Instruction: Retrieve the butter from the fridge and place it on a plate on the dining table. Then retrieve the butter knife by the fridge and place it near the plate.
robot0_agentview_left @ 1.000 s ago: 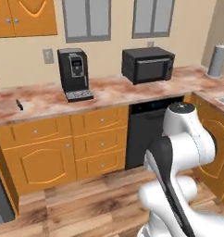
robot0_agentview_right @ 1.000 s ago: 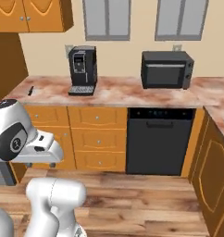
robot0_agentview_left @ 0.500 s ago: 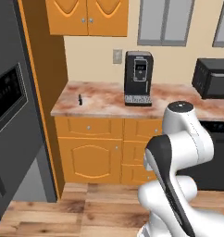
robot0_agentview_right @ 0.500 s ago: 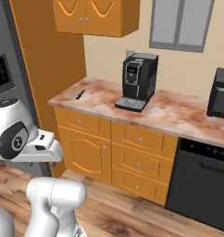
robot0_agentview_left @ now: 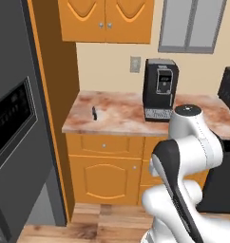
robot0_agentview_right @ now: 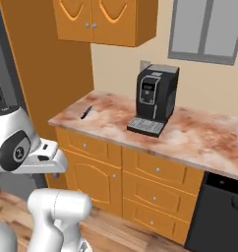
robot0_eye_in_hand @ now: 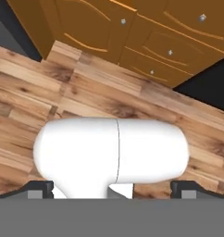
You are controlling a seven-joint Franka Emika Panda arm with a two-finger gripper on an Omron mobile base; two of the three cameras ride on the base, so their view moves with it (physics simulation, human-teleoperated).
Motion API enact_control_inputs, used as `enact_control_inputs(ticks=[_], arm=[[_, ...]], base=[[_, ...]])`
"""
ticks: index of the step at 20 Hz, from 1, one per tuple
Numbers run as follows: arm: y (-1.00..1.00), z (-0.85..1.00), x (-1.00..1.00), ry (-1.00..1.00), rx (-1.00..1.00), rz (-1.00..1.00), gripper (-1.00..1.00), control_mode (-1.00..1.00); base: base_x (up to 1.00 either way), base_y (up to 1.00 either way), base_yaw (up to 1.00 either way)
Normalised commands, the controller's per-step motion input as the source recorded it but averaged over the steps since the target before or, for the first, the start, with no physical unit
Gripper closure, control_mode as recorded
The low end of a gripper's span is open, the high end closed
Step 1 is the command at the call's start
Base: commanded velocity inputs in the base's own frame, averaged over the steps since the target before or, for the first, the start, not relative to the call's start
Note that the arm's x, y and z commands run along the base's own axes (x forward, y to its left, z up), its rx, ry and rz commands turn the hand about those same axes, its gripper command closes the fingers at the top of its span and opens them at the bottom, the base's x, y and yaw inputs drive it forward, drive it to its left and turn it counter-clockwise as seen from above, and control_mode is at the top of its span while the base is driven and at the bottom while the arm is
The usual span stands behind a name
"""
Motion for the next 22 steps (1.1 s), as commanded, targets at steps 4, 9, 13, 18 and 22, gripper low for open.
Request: enact_control_inputs(ticks=[4,9,13,18,22], arm=[[0.00,0.00,0.00,0.00,0.00,0.00,-1.00,1.00],[0.00,0.00,0.00,0.00,0.00,0.00,-1.00,1.00],[0.00,0.00,0.00,0.00,0.00,0.00,-1.00,1.00],[0.00,0.00,0.00,0.00,0.00,0.00,-1.00,1.00],[0.00,0.00,0.00,0.00,0.00,0.00,-1.00,1.00]], base=[[0.86,0.21,0.00],[0.95,0.00,0.07],[0.48,0.15,0.05],[0.64,0.15,0.09],[0.62,0.07,0.10]])
